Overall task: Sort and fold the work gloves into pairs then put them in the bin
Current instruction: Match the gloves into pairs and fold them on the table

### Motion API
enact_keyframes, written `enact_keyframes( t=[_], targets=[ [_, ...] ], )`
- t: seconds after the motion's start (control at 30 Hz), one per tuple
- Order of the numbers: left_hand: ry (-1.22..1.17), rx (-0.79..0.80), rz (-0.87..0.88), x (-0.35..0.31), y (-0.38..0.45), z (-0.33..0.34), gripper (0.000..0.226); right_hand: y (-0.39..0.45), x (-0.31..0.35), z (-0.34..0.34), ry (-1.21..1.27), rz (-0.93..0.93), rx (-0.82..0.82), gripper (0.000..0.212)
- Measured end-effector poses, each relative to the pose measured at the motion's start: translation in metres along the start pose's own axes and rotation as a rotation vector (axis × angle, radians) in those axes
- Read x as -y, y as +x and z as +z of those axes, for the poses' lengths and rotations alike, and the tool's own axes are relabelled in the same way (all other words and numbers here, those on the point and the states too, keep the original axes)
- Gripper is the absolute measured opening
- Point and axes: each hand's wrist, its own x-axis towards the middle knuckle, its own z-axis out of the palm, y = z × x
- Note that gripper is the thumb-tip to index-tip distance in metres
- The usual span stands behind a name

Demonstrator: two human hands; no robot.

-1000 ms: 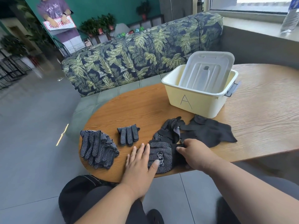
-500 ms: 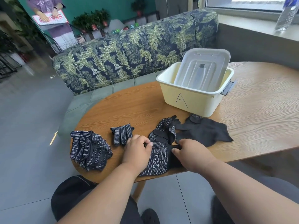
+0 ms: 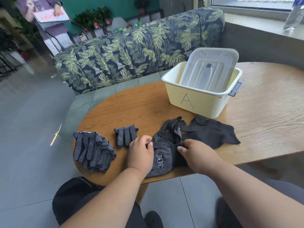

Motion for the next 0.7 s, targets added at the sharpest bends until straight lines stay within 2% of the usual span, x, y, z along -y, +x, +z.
enact_keyframes(
  t=[0.1, 0.27, 0.43, 0.53, 0.6, 0.7],
  targets=[
    [0.063, 0.015, 0.023, 0.002, -0.001, 0.001, 0.025, -0.005, 0.003, -0.006, -0.039, -0.014, 0.024, 0.032],
    [0.092, 0.037, 0.058, 0.001, -0.002, 0.000, 0.027, -0.008, 0.002, -0.007, -0.098, 0.009, 0.035, 0.044],
    [0.121, 0.057, 0.094, -0.002, -0.005, -0.003, 0.025, -0.007, -0.002, -0.008, -0.083, 0.046, 0.025, 0.034],
    [0.159, 0.073, 0.094, -0.005, -0.005, -0.004, 0.023, -0.006, 0.001, -0.009, -0.163, 0.056, 0.018, 0.034],
    [0.146, 0.079, 0.074, -0.006, -0.005, -0.005, 0.022, -0.006, 0.002, -0.010, -0.182, 0.068, 0.009, 0.033],
    [0.024, 0.158, -0.088, -0.014, 0.004, -0.010, 0.034, -0.007, 0.002, -0.009, -0.202, 0.065, 0.015, 0.031]
  ],
)
